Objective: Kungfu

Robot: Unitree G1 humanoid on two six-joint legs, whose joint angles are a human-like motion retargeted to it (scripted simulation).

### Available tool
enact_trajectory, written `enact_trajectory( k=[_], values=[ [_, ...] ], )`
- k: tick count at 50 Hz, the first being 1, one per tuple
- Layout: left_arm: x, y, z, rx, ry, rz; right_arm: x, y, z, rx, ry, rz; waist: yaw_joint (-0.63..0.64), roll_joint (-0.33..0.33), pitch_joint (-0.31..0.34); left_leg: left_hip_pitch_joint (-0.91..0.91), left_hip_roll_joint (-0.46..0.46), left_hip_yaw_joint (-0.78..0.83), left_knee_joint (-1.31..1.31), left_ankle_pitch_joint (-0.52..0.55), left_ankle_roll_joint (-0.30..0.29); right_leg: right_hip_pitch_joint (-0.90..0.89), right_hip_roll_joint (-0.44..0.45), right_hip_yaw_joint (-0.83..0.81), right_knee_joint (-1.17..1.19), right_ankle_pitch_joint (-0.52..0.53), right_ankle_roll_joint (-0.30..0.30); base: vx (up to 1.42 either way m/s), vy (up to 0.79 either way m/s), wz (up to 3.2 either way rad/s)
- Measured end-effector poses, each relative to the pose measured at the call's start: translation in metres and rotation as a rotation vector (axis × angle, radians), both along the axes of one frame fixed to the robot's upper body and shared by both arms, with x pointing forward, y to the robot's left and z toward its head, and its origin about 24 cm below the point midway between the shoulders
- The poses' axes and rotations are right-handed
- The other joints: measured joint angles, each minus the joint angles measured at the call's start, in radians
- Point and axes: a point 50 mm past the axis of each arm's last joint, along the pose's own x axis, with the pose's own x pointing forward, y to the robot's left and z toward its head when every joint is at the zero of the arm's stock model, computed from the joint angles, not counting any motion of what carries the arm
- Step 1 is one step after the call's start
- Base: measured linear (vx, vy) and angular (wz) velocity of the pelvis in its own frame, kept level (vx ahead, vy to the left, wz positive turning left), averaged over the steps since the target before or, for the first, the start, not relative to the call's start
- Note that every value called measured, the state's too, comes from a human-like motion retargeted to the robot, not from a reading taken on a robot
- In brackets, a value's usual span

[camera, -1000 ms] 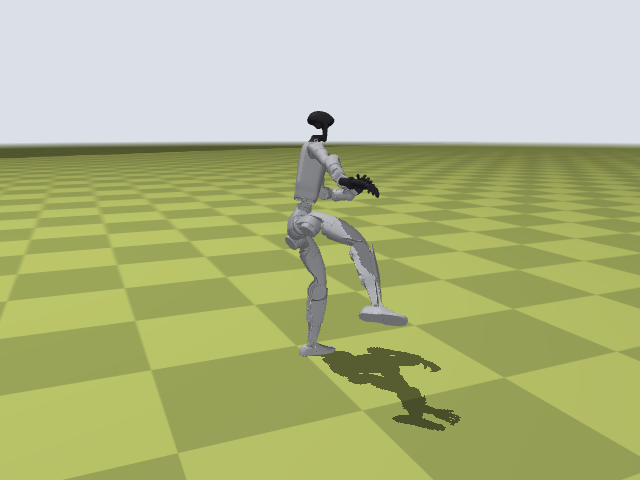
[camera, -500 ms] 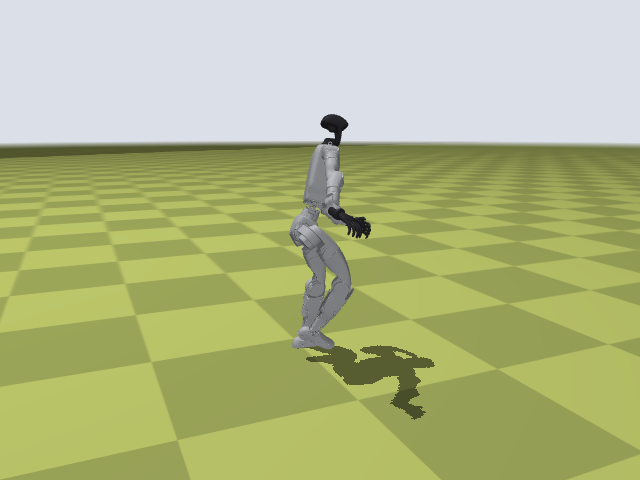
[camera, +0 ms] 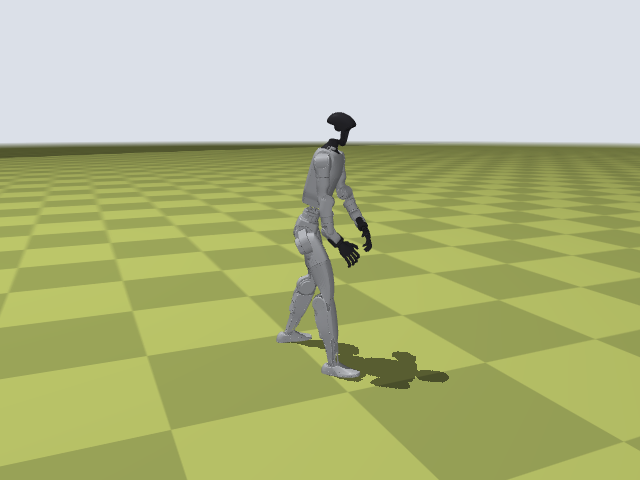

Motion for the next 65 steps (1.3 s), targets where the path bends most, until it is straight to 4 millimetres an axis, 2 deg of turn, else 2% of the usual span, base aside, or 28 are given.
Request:
enact_trajectory(
  k=[2, 3, 5, 7, 9, 12, 15, 17, 20, 22, 24, 28, 31, 34, 37, 40, 42, 45, 47, 50, 54, 58, 62, 65],
  values=[
    [-0.002, -0.006, -0.002, 0.02, -0.013, -0.028, 0.006, 0.01, 0.005, 0.031, -0.028, 0.041, 0.011, -0.004, 0.006, 0.012, -0.005, 0.026, 0.016, -0.02, -0.015, -0.003, -0.01, 0.006, 0.058, -0.008, -0.02, 0.13, -0.57, -0.29],
    [-0.004, -0.009, -0.004, 0.022, -0.008, -0.042, 0.008, 0.015, 0.007, 0.045, -0.04, 0.061, 0.012, -0.006, 0.012, 0.024, -0.011, 0.035, 0.022, -0.03, -0.025, 0.012, -0.023, -0.029, 0.066, -0.022, 0.0, 0.19, -0.68, 0.02],
    [-0.009, -0.012, -0.009, 0.031, 0.021, -0.055, 0.013, 0.017, 0.009, 0.072, -0.038, 0.021, -0.005, -0.008, 0.028, 0.049, -0.034, 0.033, 0.031, -0.046, -0.043, 0.035, -0.05, -0.07, 0.022, 0.121, 0.045, 0.26, -0.76, 0.25],
    [-0.015, -0.018, -0.017, 0.035, 0.064, -0.023, 0.018, 0.016, 0.011, 0.183, 0.011, -0.035, 0.023, 0.018, 0.008, 0.03, -0.028, 0.056, 0.03, -0.03, -0.071, -0.06, -0.061, -0.02, 0.105, 0.058, 0.05, 0.14, -0.44, -0.34],
    [-0.013, -0.026, -0.017, 0.005, 0.063, 0.035, 0.032, 0.013, 0.022, 0.274, 0.023, -0.014, 0.054, 0.023, 0.022, 0.021, -0.045, 0.092, 0.016, 0.011, -0.103, -0.181, -0.065, 0.075, 0.202, 0.013, 0.052, -0.01, -0.4, -0.8],
    [0.0, -0.031, -0.003, -0.064, -0.027, 0.092, 0.055, -0.001, 0.041, 0.209, -0.013, 0.04, 0.058, 0.059, 0.07, 0.005, -0.06, 0.068, 0.005, 0.065, -0.161, -0.272, -0.058, 0.115, 0.285, -0.027, 0.014, -0.04, -0.17, -0.42],
    [0.011, -0.025, 0.006, -0.029, -0.099, 0.073, 0.062, -0.005, 0.047, 0.182, -0.023, 0.062, 0.032, 0.127, 0.081, -0.04, -0.053, -0.084, 0.01, 0.076, -0.179, -0.335, -0.014, 0.159, 0.366, -0.069, -0.02, 0.07, -0.3, 0.46],
    [0.021, -0.029, 0.016, 0.015, -0.159, 0.042, 0.072, -0.008, 0.058, 0.218, -0.058, 0.049, 0.016, 0.154, 0.093, -0.068, -0.036, -0.146, 0.002, 0.055, -0.142, -0.376, -0.026, 0.15, 0.405, -0.081, -0.023, -0.07, -0.25, 0.93],
    [0.038, -0.033, 0.034, 0.066, -0.246, 0.009, 0.09, -0.015, 0.079, 0.265, -0.126, 0.037, 0.006, 0.16, 0.118, -0.066, 0.037, -0.037, -0.079, 0.062, -0.044, -0.45, -0.032, 0.172, 0.479, -0.11, -0.028, -0.05, -0.12, 0.49],
    [0.047, -0.034, 0.043, 0.098, -0.292, 0.006, 0.098, -0.017, 0.09, 0.291, -0.157, 0.04, 0.014, 0.194, 0.14, -0.074, 0.066, -0.095, -0.131, 0.109, -0.135, -0.469, -0.013, 0.155, 0.511, -0.122, -0.026, -0.02, 0.04, 0.03],
    [0.057, -0.032, 0.055, 0.141, -0.351, 0.016, 0.106, -0.019, 0.102, 0.316, -0.186, 0.063, 0.019, 0.22, 0.153, -0.104, 0.076, -0.165, -0.116, 0.083, -0.194, -0.491, -0.005, 0.157, 0.514, -0.113, -0.022, -0.04, 0.1, 0.19],
    [0.066, -0.028, 0.073, 0.181, -0.477, 0.043, 0.114, -0.017, 0.117, 0.359, -0.21, 0.094, 0.049, 0.234, 0.167, -0.117, 0.052, -0.176, -0.147, 0.057, -0.207, -0.514, -0.025, 0.178, 0.496, -0.096, -0.021, -0.06, 0.18, 0.33],
    [0.059, -0.024, 0.081, 0.133, -0.586, 0.048, 0.116, -0.006, 0.123, 0.436, -0.217, 0.126, 0.06, 0.245, 0.171, -0.124, 0.014, -0.201, -0.156, 0.074, -0.207, -0.503, -0.066, 0.198, 0.473, -0.075, -0.002, 0.01, 0.23, 0.59],
    [0.041, -0.008, 0.091, 0.068, -0.706, 0.024, 0.114, 0.018, 0.131, 0.581, -0.23, 0.186, 0.083, 0.256, 0.166, -0.132, -0.009, -0.226, -0.152, 0.091, -0.207, -0.48, -0.103, 0.193, 0.455, -0.068, 0.004, 0.05, 0.15, 0.51],
    [0.008, 0.012, 0.1, 0.029, -0.801, -0.001, 0.105, 0.054, 0.146, 0.734, -0.224, 0.317, 0.129, 0.262, 0.156, -0.119, -0.01, -0.227, -0.151, 0.086, -0.207, -0.453, -0.115, 0.174, 0.447, -0.078, -0.002, 0.07, 0.1, 0.01],
    [-0.027, 0.03, 0.109, 0.042, -0.885, 0.016, 0.084, 0.089, 0.167, 0.863, -0.231, 0.502, 0.184, 0.275, 0.141, -0.107, -0.004, -0.221, -0.148, 0.068, -0.207, -0.422, -0.123, 0.147, 0.426, -0.082, 0.007, 0.11, 0.13, -0.16],
    [-0.046, 0.039, 0.118, 0.061, -0.946, 0.035, 0.07, 0.104, 0.175, 0.909, -0.252, 0.566, 0.216, 0.287, 0.132, -0.095, 0.002, -0.217, -0.153, 0.051, -0.205, -0.399, -0.135, 0.114, 0.412, -0.08, 0.016, 0.09, 0.19, -0.15],
    [-0.062, 0.046, 0.107, 0.091, -0.785, 0.07, 0.055, 0.114, 0.175, 0.91, -0.302, 0.572, 0.243, 0.303, 0.12, -0.076, -0.012, -0.218, -0.167, 0.025, -0.193, -0.362, -0.172, 0.062, 0.384, -0.057, 0.038, 0.07, 0.27, 0.01],
    [-0.067, 0.049, 0.103, 0.123, -0.707, 0.062, 0.05, 0.116, 0.166, 0.905, -0.287, 0.536, 0.252, 0.319, 0.112, -0.062, -0.019, -0.222, -0.179, 0.016, -0.19, -0.342, -0.194, 0.019, 0.373, -0.034, 0.04, 0.06, 0.25, 0.0],
    [-0.066, 0.051, 0.099, 0.158, -0.684, 0.078, 0.048, 0.117, 0.153, 0.942, -0.211, 0.494, 0.241, 0.335, 0.107, -0.053, -0.028, -0.227, -0.186, 0.007, -0.185, -0.32, -0.229, -0.057, 0.362, 0.007, 0.037, 0.04, 0.19, 0.03],
    [-0.058, 0.053, 0.094, 0.257, -0.734, 0.068, 0.055, 0.109, 0.142, 0.944, -0.132, 0.447, 0.216, 0.343, 0.099, -0.047, -0.022, -0.207, -0.178, 0.004, -0.177, -0.316, -0.255, -0.189, 0.379, 0.03, -0.021, 0.02, 0.09, -0.29],
    [-0.049, 0.05, 0.091, 0.266, -0.77, 0.048, 0.065, 0.101, 0.142, 0.902, -0.15, 0.409, 0.191, 0.341, 0.078, -0.024, -0.011, -0.162, -0.173, -0.011, -0.163, -0.316, -0.26, -0.307, 0.42, -0.048, -0.077, 0.1, -0.09, -0.59],
    [-0.041, 0.044, 0.09, 0.111, -0.756, 0.043, 0.069, 0.092, 0.134, 0.885, -0.158, 0.336, 0.162, 0.327, 0.044, 0.035, -0.009, -0.117, -0.179, -0.012, -0.163, -0.346, -0.226, -0.216, 0.505, -0.175, -0.075, 0.17, -0.32, -0.51],
    [-0.034, 0.041, 0.09, -0.055, -0.701, 0.11, 0.074, 0.085, 0.134, 0.866, -0.182, 0.321, 0.145, 0.319, 0.029, 0.092, 0.009, -0.065, -0.189, 0.052, -0.189, -0.375, -0.19, -0.176, 0.555, -0.213, -0.09, 0.16, -0.5, -0.99]
  ],
)
